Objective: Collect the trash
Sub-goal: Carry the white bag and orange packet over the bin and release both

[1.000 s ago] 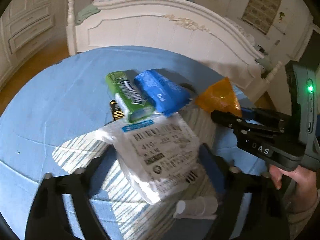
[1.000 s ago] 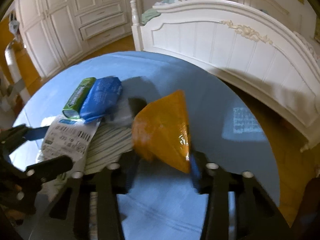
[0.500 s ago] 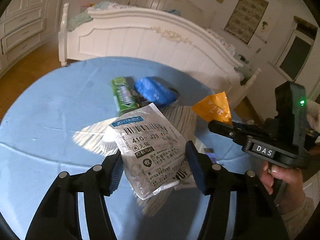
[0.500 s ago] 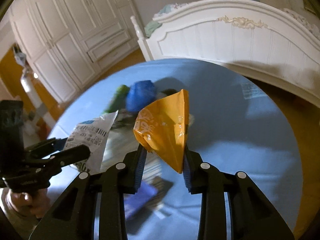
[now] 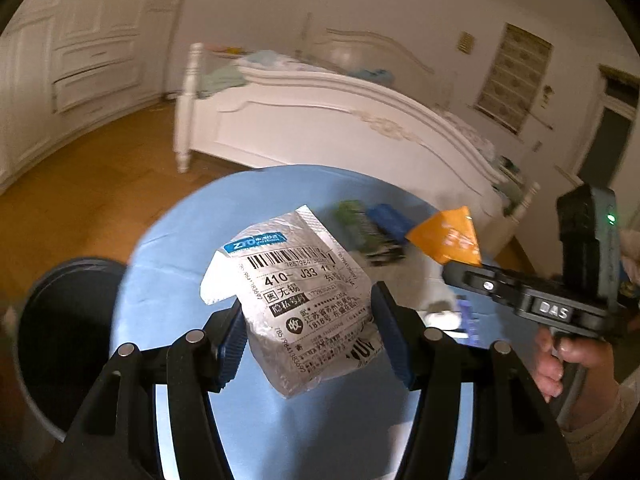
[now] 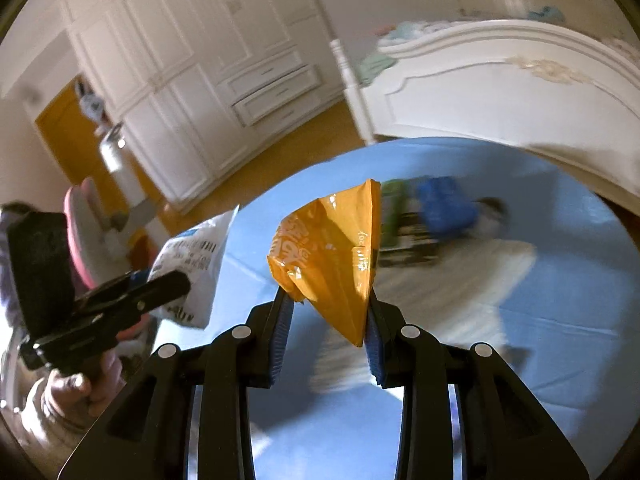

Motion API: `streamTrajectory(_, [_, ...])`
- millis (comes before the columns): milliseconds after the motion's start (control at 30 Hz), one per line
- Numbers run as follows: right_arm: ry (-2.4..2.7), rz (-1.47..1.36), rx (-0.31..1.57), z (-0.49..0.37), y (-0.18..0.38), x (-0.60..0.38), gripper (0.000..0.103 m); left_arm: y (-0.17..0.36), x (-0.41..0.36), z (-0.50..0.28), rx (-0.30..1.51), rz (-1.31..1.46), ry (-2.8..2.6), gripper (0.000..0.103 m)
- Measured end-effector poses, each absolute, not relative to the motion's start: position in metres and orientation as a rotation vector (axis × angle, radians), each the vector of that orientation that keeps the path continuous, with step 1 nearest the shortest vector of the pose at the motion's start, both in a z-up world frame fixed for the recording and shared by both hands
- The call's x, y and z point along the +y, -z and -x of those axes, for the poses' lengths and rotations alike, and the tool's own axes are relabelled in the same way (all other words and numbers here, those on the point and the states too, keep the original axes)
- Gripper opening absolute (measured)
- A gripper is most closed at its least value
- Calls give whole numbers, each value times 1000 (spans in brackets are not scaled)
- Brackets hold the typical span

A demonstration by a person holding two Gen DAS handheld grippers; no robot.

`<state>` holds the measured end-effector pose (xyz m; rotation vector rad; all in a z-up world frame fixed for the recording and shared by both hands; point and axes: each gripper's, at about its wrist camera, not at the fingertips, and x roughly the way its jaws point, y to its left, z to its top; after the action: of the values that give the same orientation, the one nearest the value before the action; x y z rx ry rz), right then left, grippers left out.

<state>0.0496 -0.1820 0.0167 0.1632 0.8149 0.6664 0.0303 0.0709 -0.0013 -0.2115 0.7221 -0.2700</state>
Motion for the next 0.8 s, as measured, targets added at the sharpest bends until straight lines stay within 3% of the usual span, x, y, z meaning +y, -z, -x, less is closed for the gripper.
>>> streamTrajectory(800, [-968, 123, 956, -43, -7, 88, 33, 63, 254, 4, 784, 307, -104, 59])
